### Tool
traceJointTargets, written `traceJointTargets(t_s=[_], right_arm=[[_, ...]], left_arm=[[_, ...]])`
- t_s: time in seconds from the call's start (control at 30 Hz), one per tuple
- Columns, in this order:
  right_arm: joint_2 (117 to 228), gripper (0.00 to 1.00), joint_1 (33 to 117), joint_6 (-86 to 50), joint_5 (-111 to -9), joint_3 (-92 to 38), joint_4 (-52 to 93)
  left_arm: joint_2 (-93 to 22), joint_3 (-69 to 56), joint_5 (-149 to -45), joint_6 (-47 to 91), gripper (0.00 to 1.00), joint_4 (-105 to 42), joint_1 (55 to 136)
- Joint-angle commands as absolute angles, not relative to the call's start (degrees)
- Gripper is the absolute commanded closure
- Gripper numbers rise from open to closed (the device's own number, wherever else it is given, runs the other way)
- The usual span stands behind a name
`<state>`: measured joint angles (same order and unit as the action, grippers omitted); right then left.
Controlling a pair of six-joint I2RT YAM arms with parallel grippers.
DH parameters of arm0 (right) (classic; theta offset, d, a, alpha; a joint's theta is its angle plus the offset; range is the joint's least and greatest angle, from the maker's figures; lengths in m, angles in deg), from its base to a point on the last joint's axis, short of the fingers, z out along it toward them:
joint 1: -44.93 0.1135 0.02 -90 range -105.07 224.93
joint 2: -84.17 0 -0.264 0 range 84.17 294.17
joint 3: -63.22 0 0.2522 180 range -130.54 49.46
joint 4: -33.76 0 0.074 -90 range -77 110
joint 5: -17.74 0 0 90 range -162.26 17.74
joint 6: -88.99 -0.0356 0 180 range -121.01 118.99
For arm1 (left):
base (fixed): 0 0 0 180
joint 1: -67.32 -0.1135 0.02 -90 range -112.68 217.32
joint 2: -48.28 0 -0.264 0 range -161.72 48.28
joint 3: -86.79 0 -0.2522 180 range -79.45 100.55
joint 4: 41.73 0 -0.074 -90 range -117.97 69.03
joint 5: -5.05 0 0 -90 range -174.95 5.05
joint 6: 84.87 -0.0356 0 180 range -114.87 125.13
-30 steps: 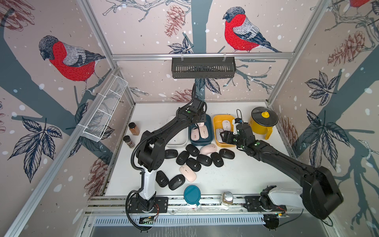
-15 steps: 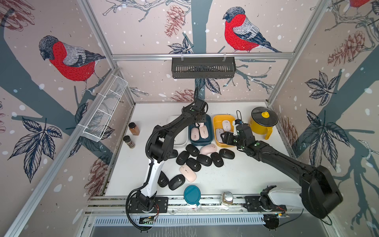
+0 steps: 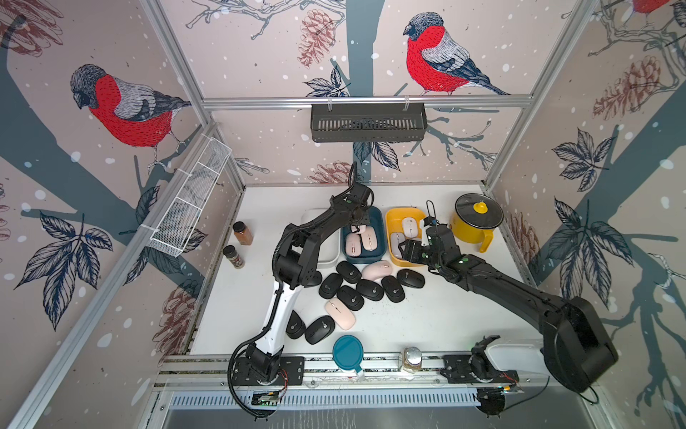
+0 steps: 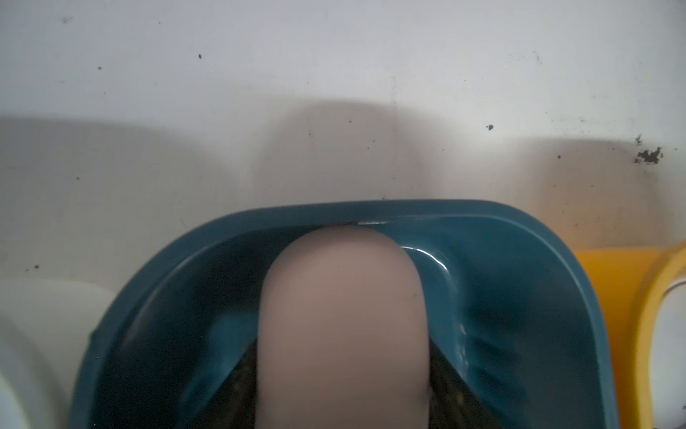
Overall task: Place the mice by color into the storage box
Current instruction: Place the mouse in the storage box.
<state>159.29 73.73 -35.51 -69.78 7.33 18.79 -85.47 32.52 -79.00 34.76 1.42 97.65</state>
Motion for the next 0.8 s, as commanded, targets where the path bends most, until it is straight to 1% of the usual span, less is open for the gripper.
traceJointTargets(t_s=[0.0,0.17,0.43,0.7,0.73,0.77], right_arm=[[159.66,0.25,73.63,-36.09,-69.53,7.34,19.61],[159.98,0.25,73.63,-36.43,-69.27,7.67,20.00],[160.45,0.25,73.58,-36.49,-68.92,7.72,20.27],[160.85,0.25,73.50,-36.63,-68.67,7.71,20.60],[160.88,0.25,73.48,-36.62,-68.66,7.71,20.54],[160.79,0.25,73.48,-36.66,-68.66,7.71,20.61]], left_arm=[[-86.62,33.66,-78.81,34.94,0.51,1.91,97.54],[-87.40,33.84,-78.06,35.50,0.49,2.05,97.56],[-87.07,33.30,-77.02,36.60,0.42,2.48,97.45],[-86.92,34.17,-76.96,36.69,0.30,2.80,97.42],[-86.85,34.28,-76.91,36.82,0.28,2.95,97.45],[-86.85,34.43,-76.93,36.79,0.24,2.97,97.40]])
